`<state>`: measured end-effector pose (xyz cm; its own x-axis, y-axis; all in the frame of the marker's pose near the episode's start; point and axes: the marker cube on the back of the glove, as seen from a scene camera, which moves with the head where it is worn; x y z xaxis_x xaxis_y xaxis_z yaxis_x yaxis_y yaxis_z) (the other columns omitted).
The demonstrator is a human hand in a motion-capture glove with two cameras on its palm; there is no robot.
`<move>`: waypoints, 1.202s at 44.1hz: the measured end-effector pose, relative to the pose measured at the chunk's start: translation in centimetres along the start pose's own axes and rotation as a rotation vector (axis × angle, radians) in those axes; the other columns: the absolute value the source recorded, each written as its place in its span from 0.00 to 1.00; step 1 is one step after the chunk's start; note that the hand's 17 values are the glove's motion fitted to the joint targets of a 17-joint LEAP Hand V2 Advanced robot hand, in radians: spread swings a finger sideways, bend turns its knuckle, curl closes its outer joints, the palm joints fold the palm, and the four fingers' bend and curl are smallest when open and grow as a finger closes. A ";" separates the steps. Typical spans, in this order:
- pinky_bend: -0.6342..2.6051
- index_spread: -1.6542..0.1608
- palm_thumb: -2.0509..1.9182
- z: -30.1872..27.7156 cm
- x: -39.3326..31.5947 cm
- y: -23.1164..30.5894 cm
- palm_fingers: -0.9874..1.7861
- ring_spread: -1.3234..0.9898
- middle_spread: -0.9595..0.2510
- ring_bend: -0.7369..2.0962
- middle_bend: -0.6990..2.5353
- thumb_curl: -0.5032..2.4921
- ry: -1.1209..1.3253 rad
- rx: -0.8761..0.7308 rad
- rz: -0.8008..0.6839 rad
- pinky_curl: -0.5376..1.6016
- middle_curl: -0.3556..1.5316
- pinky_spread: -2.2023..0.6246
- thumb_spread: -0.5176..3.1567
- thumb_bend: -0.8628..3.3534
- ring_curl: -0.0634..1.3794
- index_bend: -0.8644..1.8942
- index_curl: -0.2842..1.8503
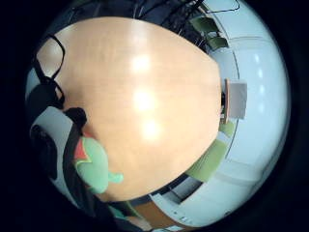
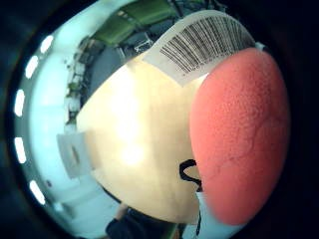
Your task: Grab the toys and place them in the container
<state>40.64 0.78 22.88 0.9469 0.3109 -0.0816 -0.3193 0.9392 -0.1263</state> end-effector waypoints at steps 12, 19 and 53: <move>0.52 0.69 0.68 -12.4 -2.4 1.7 0.71 0.38 0.43 0.67 0.44 0.38 -0.029 0.137 0.022 0.43 0.50 0.63 0.33 0.25 0.41 0.36 0.18; 0.52 0.69 0.68 -20.8 -8.8 2.6 0.70 0.38 0.42 0.67 0.44 0.40 -0.080 0.232 -0.034 0.43 0.52 0.63 0.32 0.24 0.41 0.36 0.16; 0.52 0.70 0.68 -32.2 -47.7 13.4 0.71 0.38 0.40 0.68 0.42 0.45 -0.248 0.327 -0.739 0.43 0.57 0.62 0.32 0.21 0.41 0.35 0.13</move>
<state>-9.99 -6.17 -6.72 0.9012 -0.4126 0.1331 0.3759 0.8966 0.2340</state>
